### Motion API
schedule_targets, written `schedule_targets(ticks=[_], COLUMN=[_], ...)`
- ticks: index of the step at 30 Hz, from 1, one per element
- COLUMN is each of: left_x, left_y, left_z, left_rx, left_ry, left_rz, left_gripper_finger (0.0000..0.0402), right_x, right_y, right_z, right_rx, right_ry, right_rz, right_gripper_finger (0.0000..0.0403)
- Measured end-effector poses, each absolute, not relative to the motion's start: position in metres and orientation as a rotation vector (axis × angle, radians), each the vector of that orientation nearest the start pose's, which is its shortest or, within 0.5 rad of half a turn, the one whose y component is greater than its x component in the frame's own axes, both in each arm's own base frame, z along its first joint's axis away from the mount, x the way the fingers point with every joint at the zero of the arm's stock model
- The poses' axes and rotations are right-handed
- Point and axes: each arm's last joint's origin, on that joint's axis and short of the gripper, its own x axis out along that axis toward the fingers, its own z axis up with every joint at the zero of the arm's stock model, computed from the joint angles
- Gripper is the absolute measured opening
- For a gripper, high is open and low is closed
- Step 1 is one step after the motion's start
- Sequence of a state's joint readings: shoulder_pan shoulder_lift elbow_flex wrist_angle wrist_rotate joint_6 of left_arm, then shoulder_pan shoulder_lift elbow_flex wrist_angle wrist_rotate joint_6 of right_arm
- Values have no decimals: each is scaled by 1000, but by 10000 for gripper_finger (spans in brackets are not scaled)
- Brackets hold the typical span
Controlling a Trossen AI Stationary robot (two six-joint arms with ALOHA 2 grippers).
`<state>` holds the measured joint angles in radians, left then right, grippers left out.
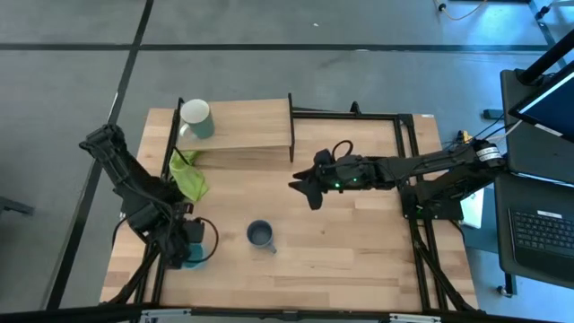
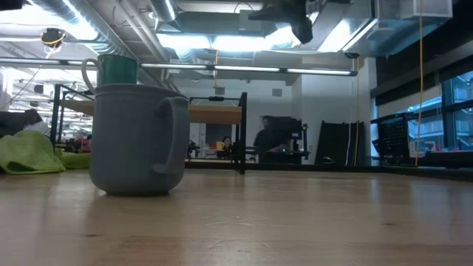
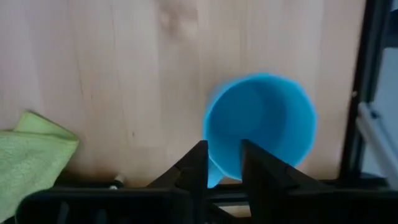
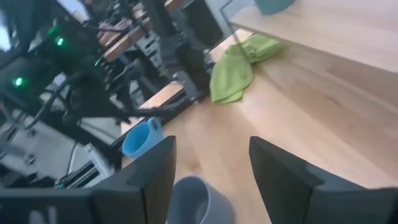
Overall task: Stack small to large cups/mugs on shelf
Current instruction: Put the light blue mug on the shelf
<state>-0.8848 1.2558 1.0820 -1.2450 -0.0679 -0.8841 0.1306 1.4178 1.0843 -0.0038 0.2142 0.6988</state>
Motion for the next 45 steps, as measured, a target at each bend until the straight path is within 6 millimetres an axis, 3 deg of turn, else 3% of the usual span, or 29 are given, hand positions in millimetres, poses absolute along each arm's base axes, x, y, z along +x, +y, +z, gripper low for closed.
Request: schedule_targets(ticks=[13, 22, 35, 45], left_x=[121, 124, 122, 121], left_y=[-157, -159, -158, -154], left_z=[248, 246, 218, 207], left_rx=[30, 4, -37, -100], left_ry=[1443, 1408, 1423, 1441], left_rz=[-34, -43, -44, 32], left_gripper_finger=[146, 148, 147, 118], right_x=[319, 319, 319, 319], right_y=[35, 35, 35, 35], right_z=[309, 309, 309, 309], right_rx=[699, 677, 677, 678], right_ry=[260, 253, 253, 253], right_rz=[-258, -276, -277, -277], right_gripper_finger=[205, 205, 204, 204])
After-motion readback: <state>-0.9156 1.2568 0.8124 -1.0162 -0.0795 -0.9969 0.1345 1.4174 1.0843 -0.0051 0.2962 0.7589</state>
